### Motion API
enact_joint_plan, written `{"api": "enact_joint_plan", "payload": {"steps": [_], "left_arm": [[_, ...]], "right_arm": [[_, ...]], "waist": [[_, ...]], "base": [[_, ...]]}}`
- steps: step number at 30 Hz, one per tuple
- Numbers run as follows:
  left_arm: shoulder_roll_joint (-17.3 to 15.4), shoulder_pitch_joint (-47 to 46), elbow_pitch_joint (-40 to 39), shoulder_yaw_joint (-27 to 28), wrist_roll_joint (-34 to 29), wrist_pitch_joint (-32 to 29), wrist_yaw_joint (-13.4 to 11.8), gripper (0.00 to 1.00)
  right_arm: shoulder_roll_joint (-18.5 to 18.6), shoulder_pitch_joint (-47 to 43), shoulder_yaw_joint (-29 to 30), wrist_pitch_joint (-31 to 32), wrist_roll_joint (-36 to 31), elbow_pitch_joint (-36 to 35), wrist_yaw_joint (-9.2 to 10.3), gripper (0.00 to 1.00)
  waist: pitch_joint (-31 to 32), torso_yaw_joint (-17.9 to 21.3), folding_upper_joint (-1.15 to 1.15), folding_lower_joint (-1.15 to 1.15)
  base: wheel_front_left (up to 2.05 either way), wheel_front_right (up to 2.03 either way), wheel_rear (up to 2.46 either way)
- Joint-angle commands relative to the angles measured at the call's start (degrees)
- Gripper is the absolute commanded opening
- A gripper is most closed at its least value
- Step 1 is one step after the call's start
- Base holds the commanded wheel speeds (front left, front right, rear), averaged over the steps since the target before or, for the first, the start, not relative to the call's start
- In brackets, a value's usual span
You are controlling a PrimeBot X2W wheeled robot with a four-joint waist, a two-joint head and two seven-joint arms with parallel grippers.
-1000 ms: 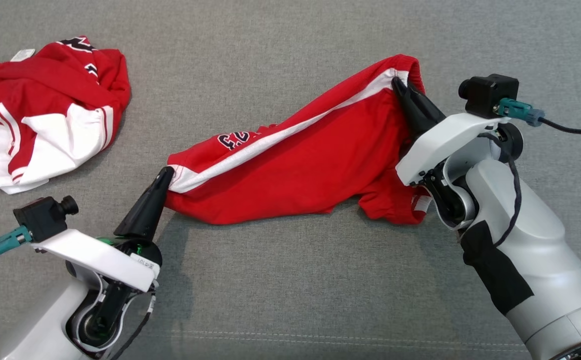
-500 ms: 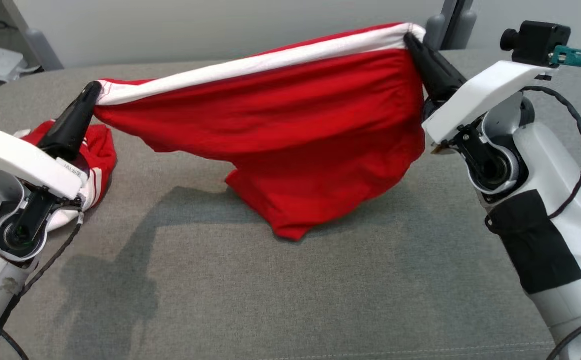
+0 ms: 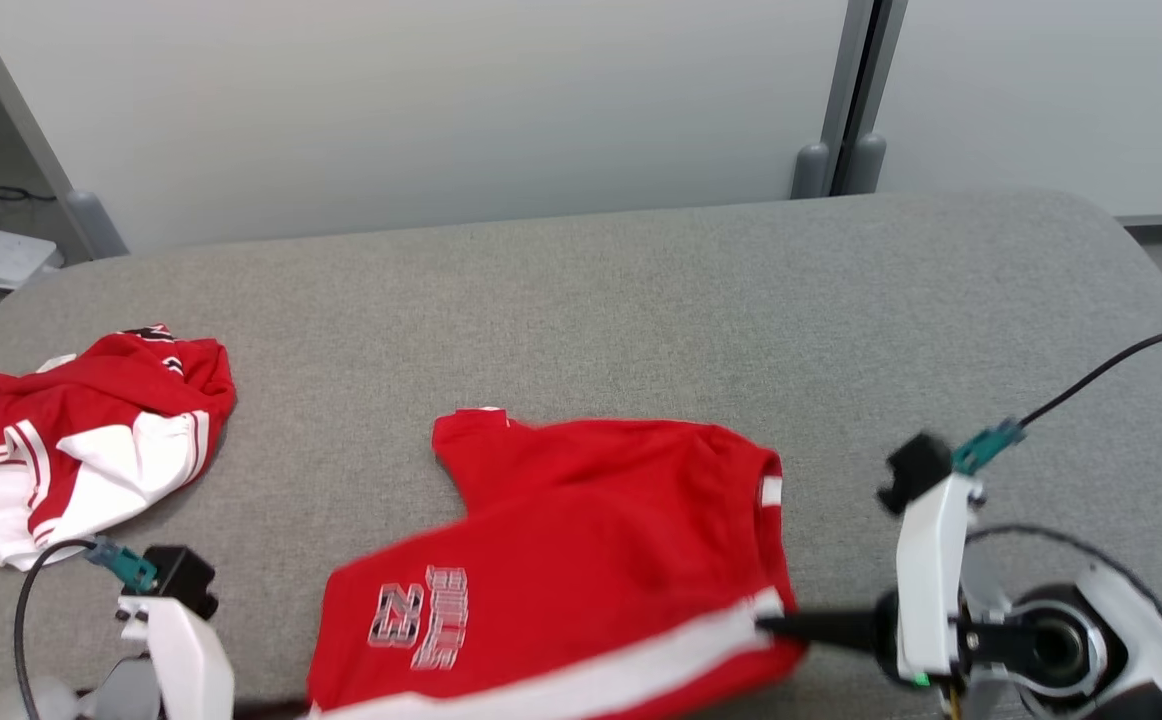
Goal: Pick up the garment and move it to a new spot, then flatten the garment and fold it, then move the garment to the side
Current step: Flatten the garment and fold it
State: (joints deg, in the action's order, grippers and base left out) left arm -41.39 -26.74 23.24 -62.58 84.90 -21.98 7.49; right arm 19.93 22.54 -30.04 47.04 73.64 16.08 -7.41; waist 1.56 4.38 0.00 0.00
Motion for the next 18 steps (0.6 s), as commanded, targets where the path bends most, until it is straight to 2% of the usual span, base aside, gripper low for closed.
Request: {"api": "enact_joint_plan", "payload": {"steps": [1,3,5,7,9,10,11,12,14,16,18], "left_arm": [[-7.0,-2.5,-5.1,0.9,1.5,-6.5,0.0,0.0],[-11.1,-3.3,-10.9,0.3,4.0,-12.9,0.0,0.0],[-15.1,-4.8,-13.9,1.0,7.0,-18.1,0.0,0.0],[-17.6,-7.4,-13.9,2.9,8.8,-20.3,0.0,0.0],[-18.5,-10.9,-11.5,5.2,8.5,-20.2,0.0,0.0],[-18.5,-10.9,-11.5,5.2,8.5,-20.2,0.0,0.0],[-17.6,-17.2,-10.4,9.9,5.4,-14.1,0.0,0.0],[-17.6,-17.2,-10.4,9.9,5.4,-14.1,0.0,0.0],[-14.5,-25.9,-8.4,19.3,2.4,1.4,0.0,0.0],[-11.3,-33.0,-6.6,27.0,0.6,15.5,0.0,0.0],[-10.5,-36.1,-7.1,28.5,-0.8,19.5,0.0,0.0]], "right_arm": [[1.4,-1.9,0.2,5.9,0.8,-3.8,-0.08,0.0],[1.6,-3.5,1.5,11.0,0.1,-6.1,-0.08,0.0],[-0.4,-3.3,4.0,14.0,-3.2,-7.5,-0.08,0.0],[-5.5,-0.4,7.9,14.1,-9.6,-7.0,-0.08,0.0],[-13.2,5.5,13.2,10.8,-18.9,-5.0,-0.08,0.0],[-13.2,5.5,13.2,10.8,-18.9,-5.0,-0.08,0.0],[-16.7,14.5,20.6,-0.3,-29.1,-3.8,-0.08,0.0],[-16.7,14.5,20.6,-0.3,-29.1,-3.8,-0.08,0.0],[-17.0,25.5,23.6,-16.7,-33.5,-3.4,-0.08,0.0],[-17.0,34.4,25.0,-29.8,-31.5,0.5,-0.08,0.0],[-17.0,41.4,23.7,-36.7,-30.6,5.7,-0.08,0.0]], "waist": [[-1.2,-0.2,0.0,0.0],[-3.5,-0.4,0.0,0.0],[-6.8,-0.5,0.0,0.0],[-11.0,-0.3,0.0,0.0],[-15.6,0.2,0.0,0.0],[-15.6,0.2,0.0,0.0],[-20.2,0.8,0.0,0.0],[-20.2,0.8,0.0,0.0],[-24.3,0.9,0.0,0.0],[-26.9,0.9,0.0,0.0],[-28.2,1.2,0.0,0.0]], "base": [[0.0,0.0,0.0],[0.0,0.0,0.0],[0.0,0.0,0.0],[0.0,0.0,0.0],[0.0,0.0,0.0],[0.0,0.0,0.0],[0.0,0.0,0.0],[0.0,0.0,0.0],[0.0,0.0,0.0],[0.0,0.0,0.0],[0.0,0.0,0.0]]}}
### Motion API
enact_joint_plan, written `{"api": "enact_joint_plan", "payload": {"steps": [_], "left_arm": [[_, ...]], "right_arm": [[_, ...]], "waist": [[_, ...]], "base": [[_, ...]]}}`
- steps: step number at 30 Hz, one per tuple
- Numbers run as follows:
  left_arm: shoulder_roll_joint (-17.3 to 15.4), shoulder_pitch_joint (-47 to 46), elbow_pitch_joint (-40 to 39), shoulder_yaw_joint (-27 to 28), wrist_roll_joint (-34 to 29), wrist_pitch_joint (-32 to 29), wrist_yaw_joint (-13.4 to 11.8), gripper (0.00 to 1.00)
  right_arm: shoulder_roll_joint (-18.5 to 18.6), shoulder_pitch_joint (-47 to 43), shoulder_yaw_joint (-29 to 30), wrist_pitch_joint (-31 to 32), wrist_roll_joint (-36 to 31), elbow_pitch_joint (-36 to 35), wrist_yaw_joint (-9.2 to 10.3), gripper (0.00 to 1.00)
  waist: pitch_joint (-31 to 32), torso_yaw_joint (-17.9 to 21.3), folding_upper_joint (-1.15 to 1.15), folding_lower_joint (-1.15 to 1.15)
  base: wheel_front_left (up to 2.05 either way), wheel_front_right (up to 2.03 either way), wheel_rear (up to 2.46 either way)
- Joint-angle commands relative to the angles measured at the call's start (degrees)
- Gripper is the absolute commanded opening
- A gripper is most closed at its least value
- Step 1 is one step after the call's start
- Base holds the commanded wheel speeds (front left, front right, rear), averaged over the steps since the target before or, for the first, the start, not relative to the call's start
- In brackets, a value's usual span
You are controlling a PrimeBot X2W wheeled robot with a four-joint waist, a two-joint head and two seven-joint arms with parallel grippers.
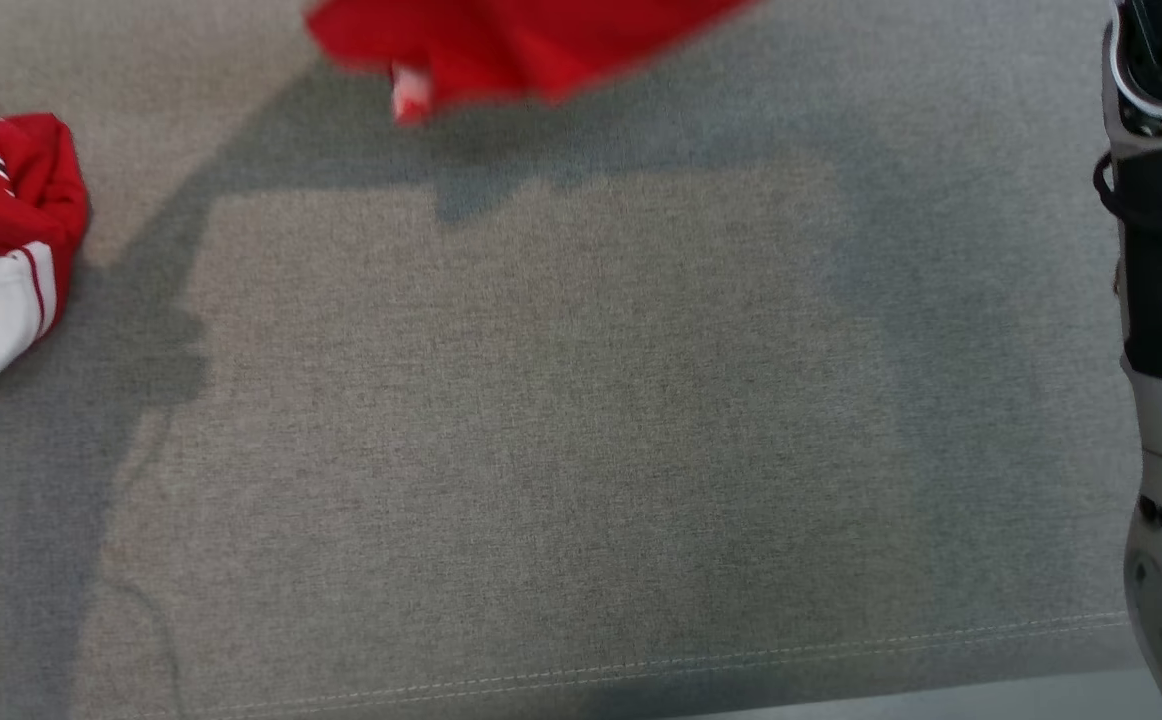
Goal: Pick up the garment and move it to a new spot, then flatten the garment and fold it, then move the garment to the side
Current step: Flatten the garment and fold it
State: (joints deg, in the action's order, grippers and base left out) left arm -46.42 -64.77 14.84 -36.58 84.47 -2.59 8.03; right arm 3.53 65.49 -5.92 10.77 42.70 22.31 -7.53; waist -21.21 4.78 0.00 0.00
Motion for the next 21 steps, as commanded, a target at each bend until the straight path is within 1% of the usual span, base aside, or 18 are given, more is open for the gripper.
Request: {"api": "enact_joint_plan", "payload": {"steps": [1,5,9,12,15,16,18,21], "left_arm": [[-5.4,1.2,1.1,2.8,-0.7,1.5,-0.6,0.0],[-6.0,2.1,0.0,2.6,0.1,4.9,-0.5,0.0],[-7.7,7.3,-1.8,1.6,1.4,9.0,-0.5,0.0],[-8.4,12.9,-2.7,-0.1,1.8,13.1,-0.5,0.0],[-7.7,18.6,-3.2,-1.0,2.7,16.1,-0.5,0.0],[-7.0,20.4,-3.1,-0.8,3.6,16.6,-0.5,0.0],[-6.1,23.3,-3.3,-0.8,3.2,17.2,-0.5,0.0],[-4.7,27.3,-3.5,-1.3,1.4,17.5,-0.5,0.0]], "right_arm": [[-0.6,1.0,-1.4,-2.3,0.3,2.2,0.04,0.0],[-0.6,6.8,-5.0,-4.1,2.1,11.4,0.04,0.0],[-0.6,6.0,-10.7,-4.1,7.2,17.6,0.04,0.0],[-0.6,1.5,-16.9,-5.4,13.6,18.2,0.04,0.0],[-0.6,-4.2,-22.4,-6.9,17.7,17.7,0.04,0.0],[-0.6,-6.0,-23.6,-7.2,18.6,17.4,0.04,0.0],[-0.6,-9.5,-24.6,-7.5,19.5,17.0,0.04,0.0],[-0.6,-14.1,-24.1,-8.0,18.8,16.0,0.04,0.0]], "waist": [[-5.8,1.1,0.0,0.0],[-8.3,2.1,0.0,0.0],[-12.8,2.8,0.0,0.0],[-15.6,3.0,0.0,0.0],[-15.6,2.9,0.0,0.0],[-15.0,2.8,0.0,0.0],[-13.6,2.6,0.0,0.0],[-10.8,2.4,0.0,0.0]], "base": [[0.0,0.0,0.0],[0.0,0.0,0.0],[0.0,0.0,0.0],[0.0,0.0,0.0],[0.0,0.0,0.0],[0.0,0.0,0.0],[0.0,0.0,0.0],[0.0,0.0,0.0]]}}
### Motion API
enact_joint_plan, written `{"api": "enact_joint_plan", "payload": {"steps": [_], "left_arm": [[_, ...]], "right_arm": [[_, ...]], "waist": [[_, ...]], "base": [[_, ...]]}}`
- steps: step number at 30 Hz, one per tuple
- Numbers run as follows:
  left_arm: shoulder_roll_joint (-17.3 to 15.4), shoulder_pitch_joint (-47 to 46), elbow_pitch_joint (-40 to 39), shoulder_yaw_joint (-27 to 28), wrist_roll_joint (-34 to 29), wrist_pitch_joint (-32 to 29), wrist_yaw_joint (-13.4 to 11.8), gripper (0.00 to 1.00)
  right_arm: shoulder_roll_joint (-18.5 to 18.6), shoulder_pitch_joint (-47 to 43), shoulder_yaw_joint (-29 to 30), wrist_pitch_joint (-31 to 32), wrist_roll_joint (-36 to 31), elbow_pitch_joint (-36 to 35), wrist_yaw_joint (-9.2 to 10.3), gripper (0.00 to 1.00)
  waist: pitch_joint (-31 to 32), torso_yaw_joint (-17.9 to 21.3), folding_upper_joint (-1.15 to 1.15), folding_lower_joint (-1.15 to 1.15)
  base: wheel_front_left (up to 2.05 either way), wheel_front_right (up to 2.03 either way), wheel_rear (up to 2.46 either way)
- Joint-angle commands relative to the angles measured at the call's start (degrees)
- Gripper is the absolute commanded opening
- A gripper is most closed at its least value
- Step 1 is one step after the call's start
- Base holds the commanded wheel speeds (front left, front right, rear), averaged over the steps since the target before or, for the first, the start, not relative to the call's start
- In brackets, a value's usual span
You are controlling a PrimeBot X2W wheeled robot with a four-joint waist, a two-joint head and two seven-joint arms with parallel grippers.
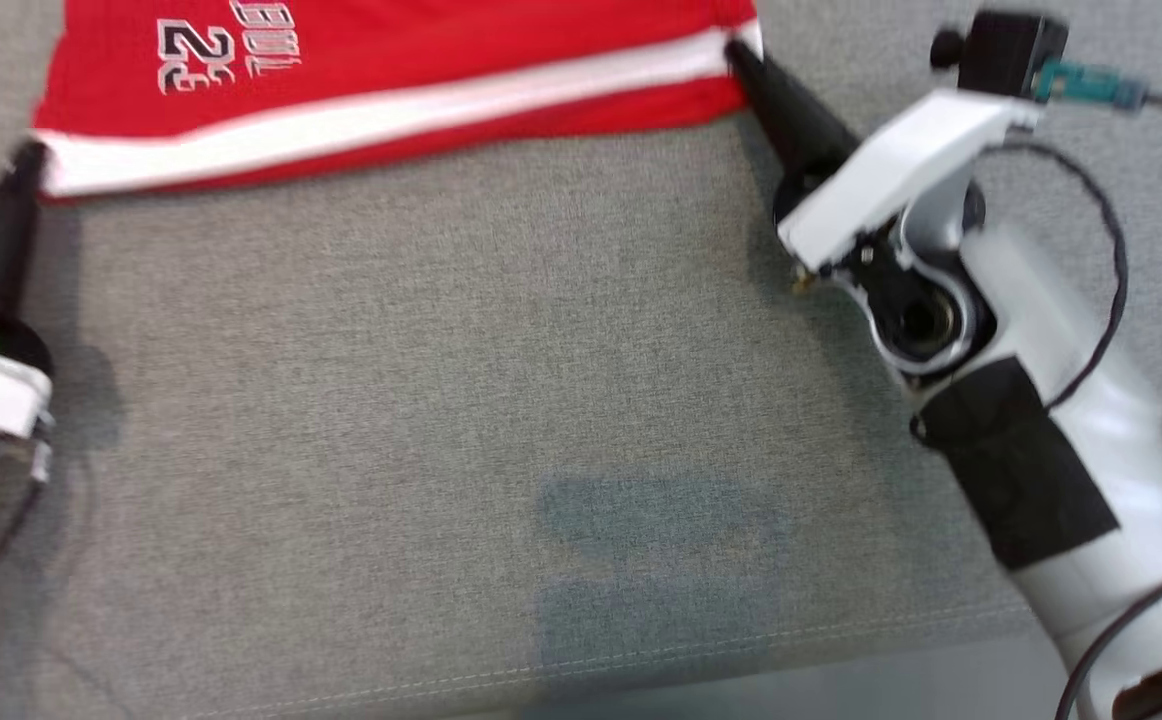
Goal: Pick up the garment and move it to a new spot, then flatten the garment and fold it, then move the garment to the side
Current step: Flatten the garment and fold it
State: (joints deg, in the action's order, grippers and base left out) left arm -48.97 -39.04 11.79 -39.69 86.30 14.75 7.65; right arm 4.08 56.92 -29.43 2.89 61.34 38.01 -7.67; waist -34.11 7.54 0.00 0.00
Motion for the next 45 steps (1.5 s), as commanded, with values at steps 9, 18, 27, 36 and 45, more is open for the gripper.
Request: {"api": "enact_joint_plan", "payload": {"steps": [9,18,27,36,45], "left_arm": [[6.4,12.6,2.3,6.9,-3.9,0.2,-0.2,0.0],[12.2,19.3,6.1,7.2,-7.4,0.2,-0.2,0.0],[14.4,22.3,8.6,6.1,-9.0,0.2,-0.2,0.4],[18.0,23.5,13.2,10.7,-16.9,0.2,-0.2,1.0],[26.7,28.3,14.5,28.5,-37.9,0.2,-0.2,1.0]], "right_arm": [[2.4,-20.1,4.5,2.1,-1.8,-6.4,0.19,0.0],[4.2,-30.2,6.4,4.1,-2.0,-11.0,0.19,0.0],[4.7,-32.8,5.5,4.6,-4.8,-12.2,0.19,0.85],[7.5,-34.4,8.2,-3.8,-12.5,-11.7,0.19,1.0],[7.2,-37.1,11.1,-15.9,-28.3,-8.6,0.19,1.0]], "waist": [[11.8,-1.0,0.0,0.0],[19.2,-1.3,0.0,0.0],[20.6,-1.5,0.0,0.0],[25.3,-2.3,0.0,0.0],[31.3,-2.9,0.0,0.0]], "base": [[0.0,0.0,0.0],[0.0,0.0,0.0],[0.0,0.0,0.0],[0.0,0.0,0.0],[0.0,0.0,0.0]]}}
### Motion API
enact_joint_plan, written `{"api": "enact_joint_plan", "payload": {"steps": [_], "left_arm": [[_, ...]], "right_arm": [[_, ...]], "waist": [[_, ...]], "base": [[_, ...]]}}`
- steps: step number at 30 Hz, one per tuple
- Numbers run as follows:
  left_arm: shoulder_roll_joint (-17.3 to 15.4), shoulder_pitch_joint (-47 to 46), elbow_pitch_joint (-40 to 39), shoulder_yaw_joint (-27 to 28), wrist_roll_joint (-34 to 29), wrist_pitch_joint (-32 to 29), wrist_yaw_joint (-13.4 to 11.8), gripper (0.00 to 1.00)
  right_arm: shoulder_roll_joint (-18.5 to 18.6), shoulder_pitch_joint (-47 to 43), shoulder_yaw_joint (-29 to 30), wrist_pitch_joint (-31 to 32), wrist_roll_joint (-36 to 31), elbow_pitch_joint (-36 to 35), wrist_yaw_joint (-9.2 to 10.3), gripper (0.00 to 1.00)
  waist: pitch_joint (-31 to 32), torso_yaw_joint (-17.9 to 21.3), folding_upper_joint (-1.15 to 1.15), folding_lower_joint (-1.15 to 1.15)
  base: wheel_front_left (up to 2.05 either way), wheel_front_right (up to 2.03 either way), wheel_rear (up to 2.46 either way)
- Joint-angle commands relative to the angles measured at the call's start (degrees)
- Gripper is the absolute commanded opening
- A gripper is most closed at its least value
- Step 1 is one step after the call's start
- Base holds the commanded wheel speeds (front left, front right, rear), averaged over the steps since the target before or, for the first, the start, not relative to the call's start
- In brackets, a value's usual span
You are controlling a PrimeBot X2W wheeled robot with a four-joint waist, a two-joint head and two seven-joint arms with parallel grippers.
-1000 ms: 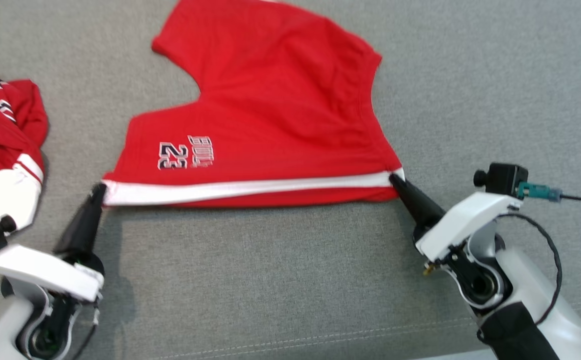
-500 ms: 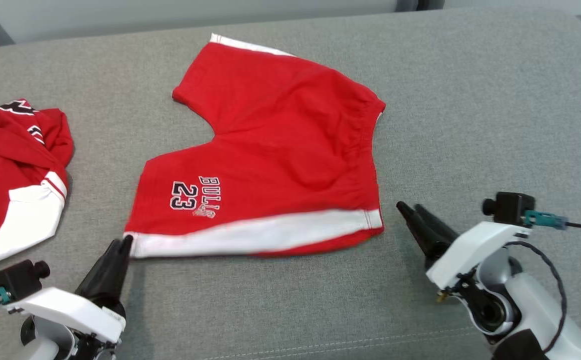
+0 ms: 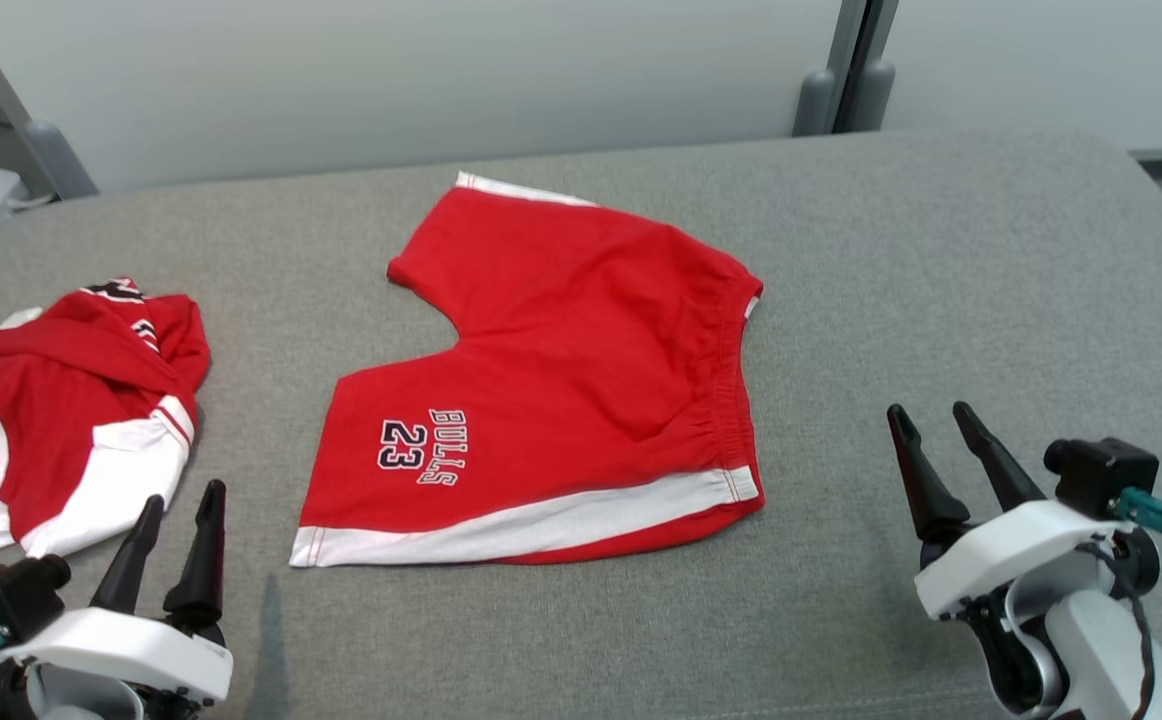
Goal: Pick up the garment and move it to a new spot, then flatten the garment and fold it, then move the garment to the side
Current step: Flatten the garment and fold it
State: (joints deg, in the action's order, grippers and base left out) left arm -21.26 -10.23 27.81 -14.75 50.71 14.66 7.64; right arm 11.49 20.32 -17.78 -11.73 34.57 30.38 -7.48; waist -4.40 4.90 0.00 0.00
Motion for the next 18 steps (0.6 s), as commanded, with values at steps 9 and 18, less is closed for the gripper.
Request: {"api": "enact_joint_plan", "payload": {"steps": [9,18], "left_arm": [[6.1,5.3,-5.6,12.2,-17.6,0.3,-0.2,1.0],[9.7,9.1,-7.9,15.5,-26.6,0.3,-0.2,1.0]], "right_arm": [[-3.8,-5.1,6.2,-3.2,-13.4,-3.0,-0.01,1.0],[-7.1,-12.2,10.1,-3.3,-19.1,-8.6,-0.01,1.0]], "waist": [[5.2,-1.2,0.0,0.0],[7.1,-1.8,0.0,0.0]], "base": [[0.0,0.0,0.0],[0.0,0.0,0.0]]}}
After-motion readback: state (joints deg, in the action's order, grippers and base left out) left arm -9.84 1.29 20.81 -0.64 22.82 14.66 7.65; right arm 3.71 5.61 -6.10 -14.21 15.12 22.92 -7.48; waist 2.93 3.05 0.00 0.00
